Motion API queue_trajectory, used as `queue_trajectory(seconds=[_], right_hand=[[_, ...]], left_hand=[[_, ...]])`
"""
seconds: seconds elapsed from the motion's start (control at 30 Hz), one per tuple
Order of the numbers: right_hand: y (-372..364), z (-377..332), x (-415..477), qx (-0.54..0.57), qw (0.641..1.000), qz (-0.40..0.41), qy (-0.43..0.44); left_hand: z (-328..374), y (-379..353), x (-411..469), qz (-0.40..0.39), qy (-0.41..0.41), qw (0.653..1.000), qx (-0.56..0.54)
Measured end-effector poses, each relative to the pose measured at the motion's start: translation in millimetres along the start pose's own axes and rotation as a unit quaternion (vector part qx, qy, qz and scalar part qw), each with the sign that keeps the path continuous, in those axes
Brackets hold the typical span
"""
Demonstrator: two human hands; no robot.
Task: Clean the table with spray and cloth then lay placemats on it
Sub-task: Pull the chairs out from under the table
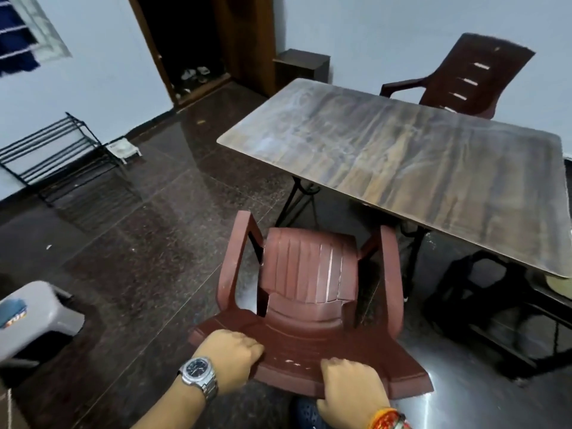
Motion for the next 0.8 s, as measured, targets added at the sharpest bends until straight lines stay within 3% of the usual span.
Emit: queue_trajectory(seconds=[0.43,0.8], right_hand=[[26,-50,40,0.045,0.989,0.047,-0.131],[49,-62,64,0.052,0.986,0.062,-0.144]], left_hand=[[-92,25,27,0.019,-0.159,0.986,0.039],[-125,34,45,0.034,-0.187,0.981,0.048]])
Point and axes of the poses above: each hand's wrist, its own x-axis towards the middle knuckle, its own y-axis out of the back of the hand, z = x × y, the point moved 9 cm from there along x, towards the middle knuckle, and after that the axes turned 14 degrees about -y, right-handed, at the moved point
